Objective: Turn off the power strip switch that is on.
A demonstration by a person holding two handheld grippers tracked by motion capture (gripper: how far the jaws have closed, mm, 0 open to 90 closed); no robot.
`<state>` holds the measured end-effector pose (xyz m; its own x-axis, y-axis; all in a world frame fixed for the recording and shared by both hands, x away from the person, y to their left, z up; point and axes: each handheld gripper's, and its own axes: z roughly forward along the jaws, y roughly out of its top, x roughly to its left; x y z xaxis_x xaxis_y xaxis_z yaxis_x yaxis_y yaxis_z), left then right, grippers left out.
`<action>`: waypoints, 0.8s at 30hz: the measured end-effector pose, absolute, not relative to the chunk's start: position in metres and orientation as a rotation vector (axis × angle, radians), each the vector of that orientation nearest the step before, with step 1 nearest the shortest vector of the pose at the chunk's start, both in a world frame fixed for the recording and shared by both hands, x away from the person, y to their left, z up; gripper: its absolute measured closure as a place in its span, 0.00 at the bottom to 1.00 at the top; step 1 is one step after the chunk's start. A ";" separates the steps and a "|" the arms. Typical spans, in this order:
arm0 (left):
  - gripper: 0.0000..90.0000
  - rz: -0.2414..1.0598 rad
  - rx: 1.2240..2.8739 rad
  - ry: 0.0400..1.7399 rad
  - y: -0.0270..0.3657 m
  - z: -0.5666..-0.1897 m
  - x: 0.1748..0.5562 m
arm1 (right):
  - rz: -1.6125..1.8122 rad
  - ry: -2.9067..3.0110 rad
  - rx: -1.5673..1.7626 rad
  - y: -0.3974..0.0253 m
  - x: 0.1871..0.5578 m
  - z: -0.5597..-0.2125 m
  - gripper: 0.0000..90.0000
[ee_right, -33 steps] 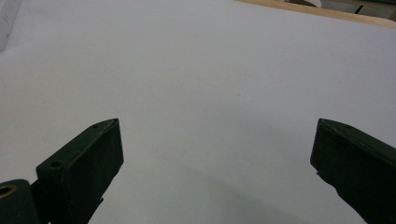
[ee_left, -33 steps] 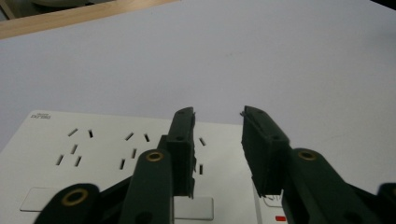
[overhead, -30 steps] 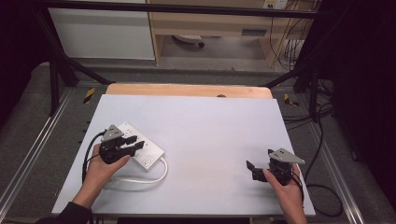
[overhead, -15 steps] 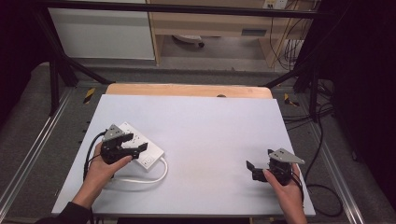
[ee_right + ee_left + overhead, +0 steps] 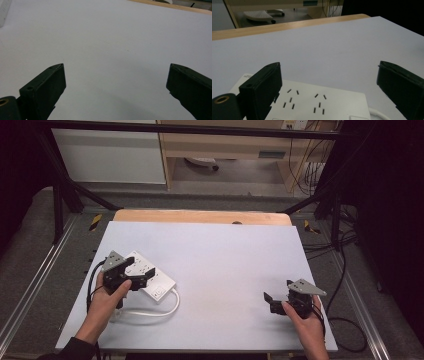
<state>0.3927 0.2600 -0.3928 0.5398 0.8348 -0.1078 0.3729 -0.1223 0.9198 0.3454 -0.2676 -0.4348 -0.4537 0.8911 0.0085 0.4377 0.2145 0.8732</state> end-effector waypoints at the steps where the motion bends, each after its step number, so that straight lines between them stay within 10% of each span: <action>1: 0.07 0.547 1.713 1.020 0.262 -0.392 0.391 | 1.173 1.986 1.223 -0.268 0.346 -0.435 0.03; 24: 0.07 0.604 1.593 1.012 0.315 -0.376 0.340 | 1.173 1.981 1.227 -0.268 0.346 -0.435 0.03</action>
<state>0.3401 0.3149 -0.3760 0.5050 0.8540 -0.1251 0.2945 -0.0342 0.9550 0.3461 -0.2680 -0.4352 -0.4500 0.8930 0.0080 0.4363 0.2120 0.8745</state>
